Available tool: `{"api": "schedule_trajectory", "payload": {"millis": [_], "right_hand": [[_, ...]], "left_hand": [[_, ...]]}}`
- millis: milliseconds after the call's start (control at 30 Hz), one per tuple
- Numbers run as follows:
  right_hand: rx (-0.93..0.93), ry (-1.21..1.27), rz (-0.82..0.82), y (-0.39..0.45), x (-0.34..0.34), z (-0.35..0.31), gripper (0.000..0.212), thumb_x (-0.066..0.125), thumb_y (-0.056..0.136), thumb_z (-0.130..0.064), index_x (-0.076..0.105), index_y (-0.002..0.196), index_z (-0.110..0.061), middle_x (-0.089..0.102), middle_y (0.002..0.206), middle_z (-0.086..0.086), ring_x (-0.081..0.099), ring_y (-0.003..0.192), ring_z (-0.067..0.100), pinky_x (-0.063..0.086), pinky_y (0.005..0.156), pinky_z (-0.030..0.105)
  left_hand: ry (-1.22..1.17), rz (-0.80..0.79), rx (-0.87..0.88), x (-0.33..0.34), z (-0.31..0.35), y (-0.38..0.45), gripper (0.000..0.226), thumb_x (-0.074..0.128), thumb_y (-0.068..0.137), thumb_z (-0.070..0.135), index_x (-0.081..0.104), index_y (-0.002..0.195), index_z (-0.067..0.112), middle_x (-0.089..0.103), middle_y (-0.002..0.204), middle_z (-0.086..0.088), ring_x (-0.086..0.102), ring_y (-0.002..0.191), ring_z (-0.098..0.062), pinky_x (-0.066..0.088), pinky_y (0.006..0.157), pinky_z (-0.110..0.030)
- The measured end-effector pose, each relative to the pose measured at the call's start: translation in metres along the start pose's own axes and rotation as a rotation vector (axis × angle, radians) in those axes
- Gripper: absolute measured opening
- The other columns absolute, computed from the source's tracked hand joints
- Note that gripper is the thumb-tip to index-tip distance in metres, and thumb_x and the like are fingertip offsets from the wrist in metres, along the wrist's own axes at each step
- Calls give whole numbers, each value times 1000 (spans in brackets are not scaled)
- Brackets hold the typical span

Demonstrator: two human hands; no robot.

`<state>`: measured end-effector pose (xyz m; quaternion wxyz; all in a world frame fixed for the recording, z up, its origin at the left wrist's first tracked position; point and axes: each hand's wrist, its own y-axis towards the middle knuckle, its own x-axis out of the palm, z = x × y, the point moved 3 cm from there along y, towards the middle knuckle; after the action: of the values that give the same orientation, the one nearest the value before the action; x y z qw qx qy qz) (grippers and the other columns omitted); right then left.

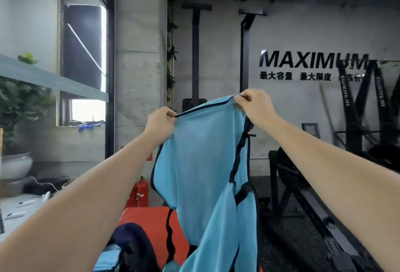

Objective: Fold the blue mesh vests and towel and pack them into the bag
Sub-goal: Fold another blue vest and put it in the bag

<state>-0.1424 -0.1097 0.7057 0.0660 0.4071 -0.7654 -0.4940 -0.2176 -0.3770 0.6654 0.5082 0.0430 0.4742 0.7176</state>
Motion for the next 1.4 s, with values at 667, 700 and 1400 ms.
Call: {"api": "schedule_trajectory", "payload": {"millis": [667, 700, 1400], "right_hand": [[427, -405, -944, -349, 183, 254, 84, 63, 75, -74, 57, 133, -14, 54, 135, 5, 49, 130, 25, 35, 108, 30], [457, -383, -941, -370, 190, 265, 80, 64, 78, -67, 54, 137, -15, 50, 138, 4, 46, 134, 25, 33, 111, 31], [145, -147, -692, -428, 232, 234, 35, 47, 82, -48, 71, 89, -25, 69, 83, -9, 62, 80, 12, 51, 76, 36]], "left_hand": [[165, -828, -245, 175, -261, -314, 19, 63, 86, 28, 69, 100, 39, 69, 112, 12, 65, 90, -9, 51, 91, -30], [189, -836, -257, 181, -269, -333, 22, 59, 84, 33, 69, 102, 40, 68, 116, 14, 64, 96, -9, 48, 95, -30], [3, -652, -85, 213, -261, -370, 6, 67, 86, 27, 69, 92, 28, 64, 86, 17, 58, 88, -5, 47, 87, -32]]}}
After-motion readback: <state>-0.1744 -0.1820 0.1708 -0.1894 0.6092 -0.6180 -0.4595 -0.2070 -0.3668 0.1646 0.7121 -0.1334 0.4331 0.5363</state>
